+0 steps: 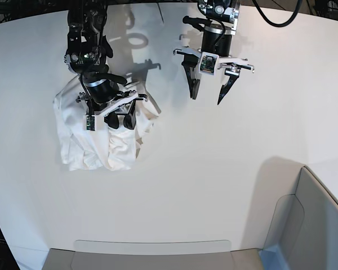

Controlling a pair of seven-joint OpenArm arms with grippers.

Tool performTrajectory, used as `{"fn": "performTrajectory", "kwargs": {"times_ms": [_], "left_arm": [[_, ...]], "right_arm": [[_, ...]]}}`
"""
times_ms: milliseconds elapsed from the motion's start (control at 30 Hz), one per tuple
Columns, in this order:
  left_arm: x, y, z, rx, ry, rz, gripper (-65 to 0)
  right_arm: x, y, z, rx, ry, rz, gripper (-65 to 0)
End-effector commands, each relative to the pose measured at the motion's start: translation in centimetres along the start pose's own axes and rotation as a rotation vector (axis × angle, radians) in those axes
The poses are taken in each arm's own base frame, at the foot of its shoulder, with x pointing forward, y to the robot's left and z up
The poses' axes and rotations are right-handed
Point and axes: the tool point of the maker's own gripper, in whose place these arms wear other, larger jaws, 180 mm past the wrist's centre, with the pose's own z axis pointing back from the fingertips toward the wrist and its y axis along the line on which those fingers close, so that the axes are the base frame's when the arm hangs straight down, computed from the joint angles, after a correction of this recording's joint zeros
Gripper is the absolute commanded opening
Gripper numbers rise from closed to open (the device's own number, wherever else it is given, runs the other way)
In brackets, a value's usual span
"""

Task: Layout the t-shirt on the table in an organized manner, then fold the t-shirt properly
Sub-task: 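Lower the right gripper onto the crumpled white t-shirt and pinch fabric, then lift the shirt with the right gripper and drag it across the table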

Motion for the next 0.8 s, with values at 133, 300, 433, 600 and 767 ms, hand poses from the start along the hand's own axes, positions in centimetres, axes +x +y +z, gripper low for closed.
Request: {"fn": "performTrajectory", "kwargs": {"times_ms": [133,300,433,600,767], "left_arm": [[1.0,0.1,0.2,0.009,-0.033,0.006,-30.8],[1.0,0.1,0.2,0.009,-0.033,0.006,-30.8],[1.0,0.1,0.2,0.009,-0.033,0.006,-30.8],[1.0,0.1,0.2,0.009,-0.033,0.006,-30.8],[0.9,0.1,0.2,0.009,-0.032,0.006,-30.8]], "right_arm": [[0.4,0.2,-0.7,-0.025,-0.023,-0.068,-37.9],[-0.1,-0.7,-1.2,-0.066,-0.005,-0.095,-38.0],[-0.6,-1.2,-2.2,-0.074,0.017,-0.095,-38.1],[0.0,-1.1,-3.1,-0.068,0.014,-0.088,-38.3],[1.0,0.4,-3.3,0.002,-0.003,-0.016,-52.2]]}}
